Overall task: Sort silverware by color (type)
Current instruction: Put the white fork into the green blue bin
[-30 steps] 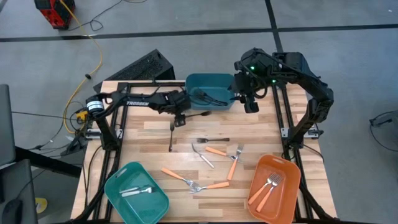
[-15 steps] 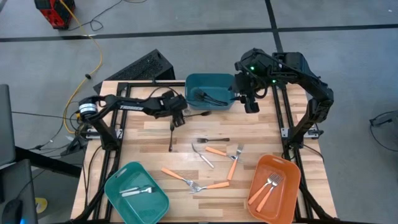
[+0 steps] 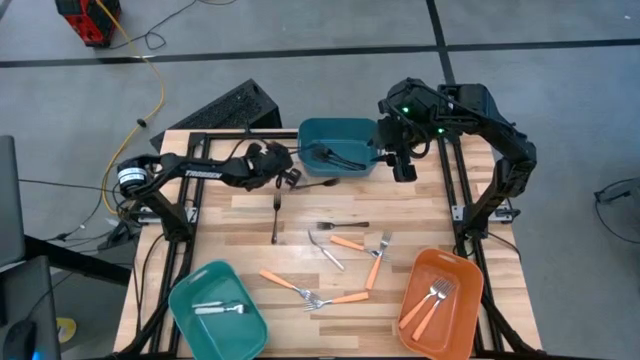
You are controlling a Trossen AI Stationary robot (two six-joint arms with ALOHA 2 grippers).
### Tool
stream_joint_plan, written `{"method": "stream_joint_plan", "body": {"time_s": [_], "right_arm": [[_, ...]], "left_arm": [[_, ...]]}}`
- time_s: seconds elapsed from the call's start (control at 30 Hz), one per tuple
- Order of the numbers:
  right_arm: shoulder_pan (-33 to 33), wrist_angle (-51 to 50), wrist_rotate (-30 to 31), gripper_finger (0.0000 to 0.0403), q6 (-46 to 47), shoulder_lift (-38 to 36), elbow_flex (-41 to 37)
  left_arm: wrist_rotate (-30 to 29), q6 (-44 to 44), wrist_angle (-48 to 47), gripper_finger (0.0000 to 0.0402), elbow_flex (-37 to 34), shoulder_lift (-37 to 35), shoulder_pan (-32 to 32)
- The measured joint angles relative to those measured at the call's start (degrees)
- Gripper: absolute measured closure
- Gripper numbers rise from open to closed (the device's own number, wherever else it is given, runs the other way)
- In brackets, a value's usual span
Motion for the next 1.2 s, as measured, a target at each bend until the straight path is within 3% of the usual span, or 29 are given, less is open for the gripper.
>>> {"method": "stream_joint_plan", "body": {"time_s": [0.23,0.4,0.67,0.87,1.07,1.2], "right_arm": [[0.00,0.07,0.00,0.0200,-0.03,0.00,0.00],[0.00,0.17,0.00,0.0200,-0.04,0.00,0.00],[0.00,0.20,0.00,0.0200,-0.13,0.00,0.00],[0.00,0.17,-0.17,0.0200,-0.15,0.02,0.00],[0.00,0.01,-0.31,0.0200,-0.11,0.02,0.00],[0.00,-0.07,-0.31,0.0200,-0.18,0.02,0.00]], "left_arm": [[-1.99,-10.40,-0.16,0.0401,0.85,0.00,-1.38],[1.55,-20.81,-0.14,0.0401,0.85,0.00,-1.19],[-2.97,-30.15,-2.33,0.0401,0.81,1.33,-1.43],[-6.58,-35.83,1.69,0.0401,0.88,3.40,-2.54],[-4.67,-33.74,-0.73,0.0401,0.78,3.45,-4.82],[-3.75,-28.06,6.21,0.0401,0.74,3.43,-6.64]]}}
